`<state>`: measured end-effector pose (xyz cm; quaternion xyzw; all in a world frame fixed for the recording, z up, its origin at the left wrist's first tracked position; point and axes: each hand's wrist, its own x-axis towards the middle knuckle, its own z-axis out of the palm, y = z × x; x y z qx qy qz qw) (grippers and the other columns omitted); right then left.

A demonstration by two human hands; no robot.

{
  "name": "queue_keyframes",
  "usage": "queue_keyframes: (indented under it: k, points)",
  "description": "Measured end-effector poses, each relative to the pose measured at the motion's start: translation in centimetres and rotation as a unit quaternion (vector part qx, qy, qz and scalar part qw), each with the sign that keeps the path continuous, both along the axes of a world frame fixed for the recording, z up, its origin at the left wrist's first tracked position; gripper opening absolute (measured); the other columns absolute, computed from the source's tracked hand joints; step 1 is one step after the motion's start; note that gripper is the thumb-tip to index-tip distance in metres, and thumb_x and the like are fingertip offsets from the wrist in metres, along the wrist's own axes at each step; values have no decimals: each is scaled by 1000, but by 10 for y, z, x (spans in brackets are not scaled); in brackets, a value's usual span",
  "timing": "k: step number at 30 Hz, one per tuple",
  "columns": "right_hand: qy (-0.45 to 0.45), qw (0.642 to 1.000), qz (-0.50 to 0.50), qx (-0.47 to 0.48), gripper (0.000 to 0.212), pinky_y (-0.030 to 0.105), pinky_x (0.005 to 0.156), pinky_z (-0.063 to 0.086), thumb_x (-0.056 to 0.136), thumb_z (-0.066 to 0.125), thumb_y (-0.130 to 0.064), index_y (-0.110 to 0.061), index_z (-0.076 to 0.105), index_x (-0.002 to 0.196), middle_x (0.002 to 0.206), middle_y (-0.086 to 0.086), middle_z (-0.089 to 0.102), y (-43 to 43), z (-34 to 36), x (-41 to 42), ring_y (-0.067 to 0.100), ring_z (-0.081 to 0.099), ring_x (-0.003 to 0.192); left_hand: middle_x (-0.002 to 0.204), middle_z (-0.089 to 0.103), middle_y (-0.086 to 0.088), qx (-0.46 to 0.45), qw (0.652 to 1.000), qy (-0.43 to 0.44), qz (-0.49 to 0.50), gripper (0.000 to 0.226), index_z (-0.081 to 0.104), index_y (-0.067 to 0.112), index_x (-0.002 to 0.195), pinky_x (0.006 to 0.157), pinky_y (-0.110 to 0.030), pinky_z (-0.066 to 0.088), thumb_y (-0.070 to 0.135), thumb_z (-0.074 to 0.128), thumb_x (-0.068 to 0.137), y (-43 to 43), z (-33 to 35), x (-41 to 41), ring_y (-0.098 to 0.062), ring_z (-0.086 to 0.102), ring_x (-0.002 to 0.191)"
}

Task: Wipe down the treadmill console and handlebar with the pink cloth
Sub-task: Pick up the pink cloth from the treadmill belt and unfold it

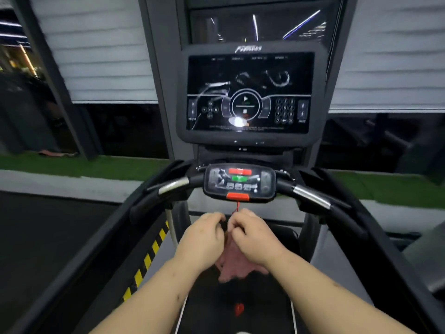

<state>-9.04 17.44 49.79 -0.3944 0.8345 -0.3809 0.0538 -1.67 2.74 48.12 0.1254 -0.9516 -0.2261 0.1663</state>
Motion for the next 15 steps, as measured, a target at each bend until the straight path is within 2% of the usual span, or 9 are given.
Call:
queue_keyframes:
  k: [3,8,15]
  points:
    - [10,1000,-1,-21,24,27,86,41,89,52,-10,-32,54,79,92,-12,50,6,63,1,5,48,91,107,63,9,-6,1000,17,-5,20,60,31,105,89,-38,48,23,45,95,8,63,3,-16,59,100]
    - [8,998,-7,-59,22,30,86,44,88,50,-10,-29,58,80,93,-11,52,20,138,6,6,52,96,98,59,14,4,999,36,-19,16,51,38,92,83,-36,47,24,43,95,29,145,8,-12,56,94]
    - [2,992,-16,-127,28,24,78,43,86,46,-5,-29,57,80,94,-10,53,37,214,14,5,52,84,98,58,11,23,998,39,-36,20,56,30,105,83,-37,48,24,53,86,52,217,22,-14,54,93]
